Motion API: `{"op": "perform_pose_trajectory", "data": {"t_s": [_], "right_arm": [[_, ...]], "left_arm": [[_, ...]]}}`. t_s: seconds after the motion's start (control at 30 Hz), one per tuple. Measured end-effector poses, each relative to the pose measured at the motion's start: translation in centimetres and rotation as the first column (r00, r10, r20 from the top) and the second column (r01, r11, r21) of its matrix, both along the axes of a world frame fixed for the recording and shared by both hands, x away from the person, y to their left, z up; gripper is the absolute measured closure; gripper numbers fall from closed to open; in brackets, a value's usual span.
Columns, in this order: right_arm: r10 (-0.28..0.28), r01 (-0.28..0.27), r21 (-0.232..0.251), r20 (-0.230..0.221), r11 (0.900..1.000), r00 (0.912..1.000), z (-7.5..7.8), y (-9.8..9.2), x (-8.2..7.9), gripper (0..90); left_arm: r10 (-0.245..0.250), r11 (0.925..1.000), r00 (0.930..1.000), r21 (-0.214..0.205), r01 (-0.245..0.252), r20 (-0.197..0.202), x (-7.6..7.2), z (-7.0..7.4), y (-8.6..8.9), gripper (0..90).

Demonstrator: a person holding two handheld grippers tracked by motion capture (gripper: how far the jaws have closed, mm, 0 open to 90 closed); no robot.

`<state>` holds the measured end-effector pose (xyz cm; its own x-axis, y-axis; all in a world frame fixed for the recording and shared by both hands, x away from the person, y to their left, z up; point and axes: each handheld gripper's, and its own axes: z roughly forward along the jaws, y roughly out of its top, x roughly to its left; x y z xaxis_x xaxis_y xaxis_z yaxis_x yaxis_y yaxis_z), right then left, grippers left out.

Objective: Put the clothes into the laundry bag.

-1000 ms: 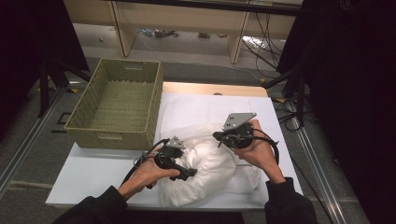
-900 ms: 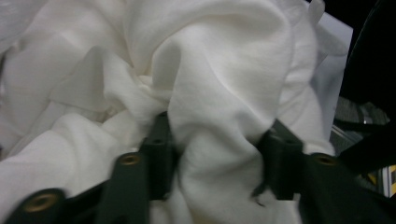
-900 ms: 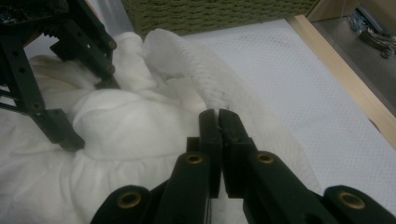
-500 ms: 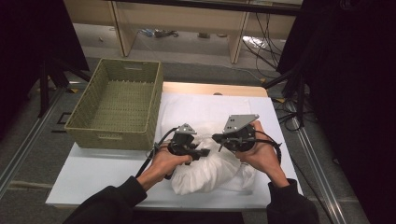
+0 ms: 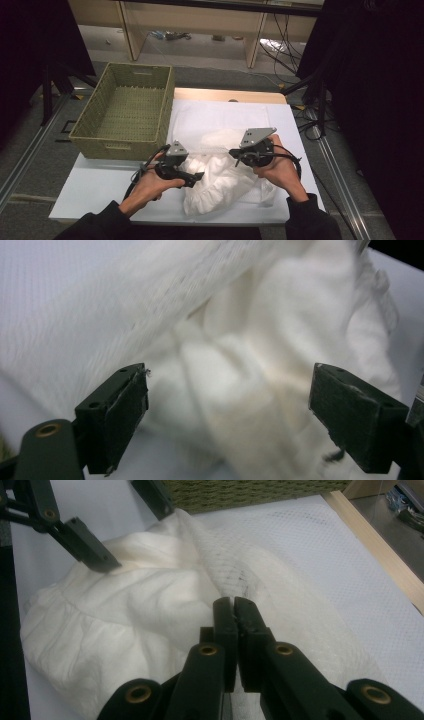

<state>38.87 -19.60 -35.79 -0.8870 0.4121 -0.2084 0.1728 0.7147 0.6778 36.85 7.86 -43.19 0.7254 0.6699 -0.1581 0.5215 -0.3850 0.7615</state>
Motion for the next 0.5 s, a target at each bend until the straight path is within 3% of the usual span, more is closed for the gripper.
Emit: {"op": "perform_pose_trajectory", "data": {"t_s": [0.03, 0.07, 0.13, 0.17, 0.2, 0.23, 0.27, 0.33, 0.37, 0.43, 0.5], "right_arm": [[-0.006, 0.005, -0.005, -0.021, 1.0000, 0.9998, 0.0, 0.1, -0.1, 89.5], [0.002, -0.002, -0.006, -0.003, 1.0000, 1.0000, -0.1, 0.2, 0.0, 89.5], [-0.016, 0.016, 0.000, -0.015, 0.9999, 0.9998, -0.1, 0.4, -0.1, 89.5], [0.016, -0.016, -0.009, 0.001, 0.9998, 0.9999, -0.1, 0.5, 0.1, 89.5], [0.009, -0.009, -0.008, -0.010, 0.9999, 0.9999, -0.1, 0.6, 0.0, 89.5], [0.007, -0.007, -0.008, -0.014, 0.9999, 0.9999, -0.1, 0.7, 0.0, 89.5], [0.012, -0.012, -0.008, -0.011, 0.9999, 0.9999, -0.2, 0.8, 0.0, 89.5], [-0.006, 0.005, -0.007, -0.026, 1.0000, 0.9996, -0.2, 0.9, -0.1, 89.6], [0.021, -0.021, -0.015, -0.004, 0.9997, 0.9998, -0.3, 0.9, 0.1, 89.5], [0.023, -0.023, -0.002, -0.017, 0.9997, 0.9996, -0.3, 1.0, 0.0, 89.5], [0.030, -0.030, 0.007, -0.019, 0.9995, 0.9994, -0.1, 1.0, -0.1, 89.6]], "left_arm": [[-0.008, 0.9999, 1.0000, 0.009, 0.008, -0.003, 0.2, -0.6, 0.3, 15.3], [0.006, 1.0000, 0.9997, 0.003, -0.006, -0.023, 0.5, -1.3, 0.3, 15.2], [-0.006, 0.9996, 0.9976, 0.026, 0.008, -0.070, 1.2, -2.6, -0.5, 14.8], [-0.013, 0.9995, 0.9970, 0.027, 0.015, -0.076, 1.5, -3.0, -0.8, 14.5], [-0.032, 0.9988, 0.9964, 0.034, 0.035, -0.079, 2.0, -3.3, -1.2, 15.0], [-0.039, 0.9992, 0.9942, 0.005, 0.039, -0.100, 2.3, -3.7, -1.6, 19.5], [-0.060, 0.9979, 0.9930, -0.030, 0.057, -0.101, 2.5, -3.8, -2.0, 29.9], [-0.089, 0.9949, 0.9931, -0.054, 0.085, -0.075, 2.4, -3.3, -2.6, 53.5], [-0.091, 0.9940, 0.9942, -0.065, 0.087, -0.057, 2.3, -2.9, -2.9, 60.9], [-0.103, 0.9909, 0.9942, -0.089, 0.100, -0.031, 2.0, -1.8, -3.7, 69.9], [-0.128, 0.9867, 0.9917, -0.100, 0.128, -0.001, 2.0, -0.6, -4.7, 72.1]]}}
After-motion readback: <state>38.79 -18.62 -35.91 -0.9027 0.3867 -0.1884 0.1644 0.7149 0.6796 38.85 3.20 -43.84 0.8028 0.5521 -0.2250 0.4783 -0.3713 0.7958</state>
